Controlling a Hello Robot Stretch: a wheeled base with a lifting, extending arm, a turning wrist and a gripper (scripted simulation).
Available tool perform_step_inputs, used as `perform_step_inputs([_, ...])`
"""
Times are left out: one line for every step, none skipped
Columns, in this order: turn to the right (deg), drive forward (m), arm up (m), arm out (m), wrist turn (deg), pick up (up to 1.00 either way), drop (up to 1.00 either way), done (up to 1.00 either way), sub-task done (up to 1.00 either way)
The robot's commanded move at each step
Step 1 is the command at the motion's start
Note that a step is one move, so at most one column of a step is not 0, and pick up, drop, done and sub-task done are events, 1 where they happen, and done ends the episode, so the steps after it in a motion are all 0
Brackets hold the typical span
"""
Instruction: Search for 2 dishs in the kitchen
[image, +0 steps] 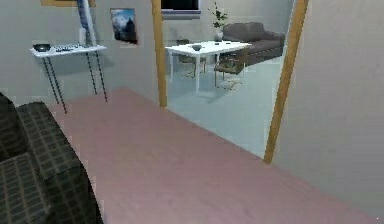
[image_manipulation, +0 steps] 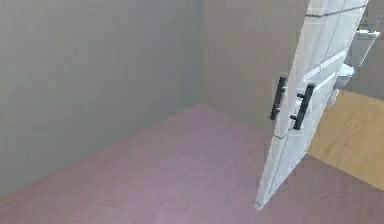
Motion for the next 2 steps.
perform_step_inputs([0.0,1.00,0.00,0.00,0.0,0.00,0.00,0.00,0.00])
perform_step_inputs([0.0,1.00,0.00,0.00,0.0,0.00,0.00,0.00,0.00])
